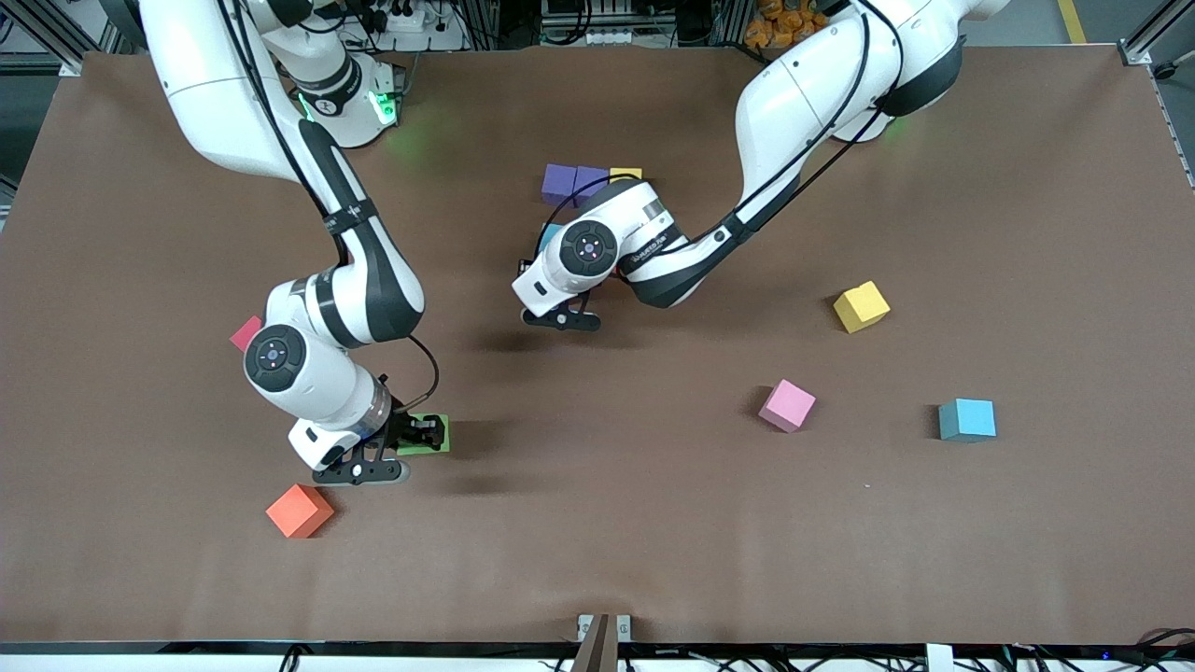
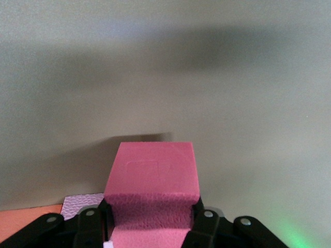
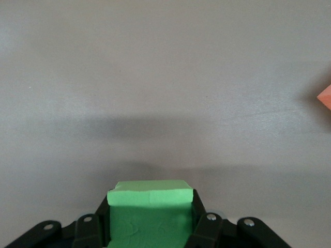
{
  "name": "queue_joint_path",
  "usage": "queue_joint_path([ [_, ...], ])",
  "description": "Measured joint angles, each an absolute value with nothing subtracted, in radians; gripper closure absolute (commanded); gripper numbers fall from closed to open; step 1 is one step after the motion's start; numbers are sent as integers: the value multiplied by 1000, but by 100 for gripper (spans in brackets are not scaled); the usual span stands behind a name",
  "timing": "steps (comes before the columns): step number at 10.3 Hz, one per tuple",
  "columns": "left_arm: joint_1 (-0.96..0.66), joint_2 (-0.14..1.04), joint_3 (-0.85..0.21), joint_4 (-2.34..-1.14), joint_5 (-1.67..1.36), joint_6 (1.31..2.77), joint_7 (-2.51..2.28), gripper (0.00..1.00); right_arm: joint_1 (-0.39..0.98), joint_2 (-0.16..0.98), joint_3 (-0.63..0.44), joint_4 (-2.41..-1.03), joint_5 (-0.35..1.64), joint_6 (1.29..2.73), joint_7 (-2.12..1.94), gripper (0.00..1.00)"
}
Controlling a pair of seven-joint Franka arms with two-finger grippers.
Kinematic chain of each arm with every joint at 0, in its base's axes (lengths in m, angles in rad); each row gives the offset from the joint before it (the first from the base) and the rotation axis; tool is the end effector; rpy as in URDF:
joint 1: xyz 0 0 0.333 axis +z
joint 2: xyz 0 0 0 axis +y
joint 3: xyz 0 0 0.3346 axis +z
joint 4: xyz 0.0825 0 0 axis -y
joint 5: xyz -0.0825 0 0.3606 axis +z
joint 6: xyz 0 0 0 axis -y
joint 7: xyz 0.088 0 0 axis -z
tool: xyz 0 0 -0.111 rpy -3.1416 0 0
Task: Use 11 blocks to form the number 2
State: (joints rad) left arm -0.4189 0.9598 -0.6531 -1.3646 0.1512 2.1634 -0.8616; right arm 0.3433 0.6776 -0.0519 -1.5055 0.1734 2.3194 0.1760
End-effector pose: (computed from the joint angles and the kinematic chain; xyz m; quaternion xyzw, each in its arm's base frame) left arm 0.4544 -0.5688 0.2386 0.9797 -0.0343 -0.1560 0.1212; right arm 0.6855 0.2171 0.3048 -0.9963 -0.0098 -0.0549 0.0661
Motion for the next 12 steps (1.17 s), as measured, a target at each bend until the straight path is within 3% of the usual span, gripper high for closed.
queue_joint_path([
  [12,-419,964,-649,-1364,151,2127,-815,91,343,678,-57,-1512,174,2325,187,66],
])
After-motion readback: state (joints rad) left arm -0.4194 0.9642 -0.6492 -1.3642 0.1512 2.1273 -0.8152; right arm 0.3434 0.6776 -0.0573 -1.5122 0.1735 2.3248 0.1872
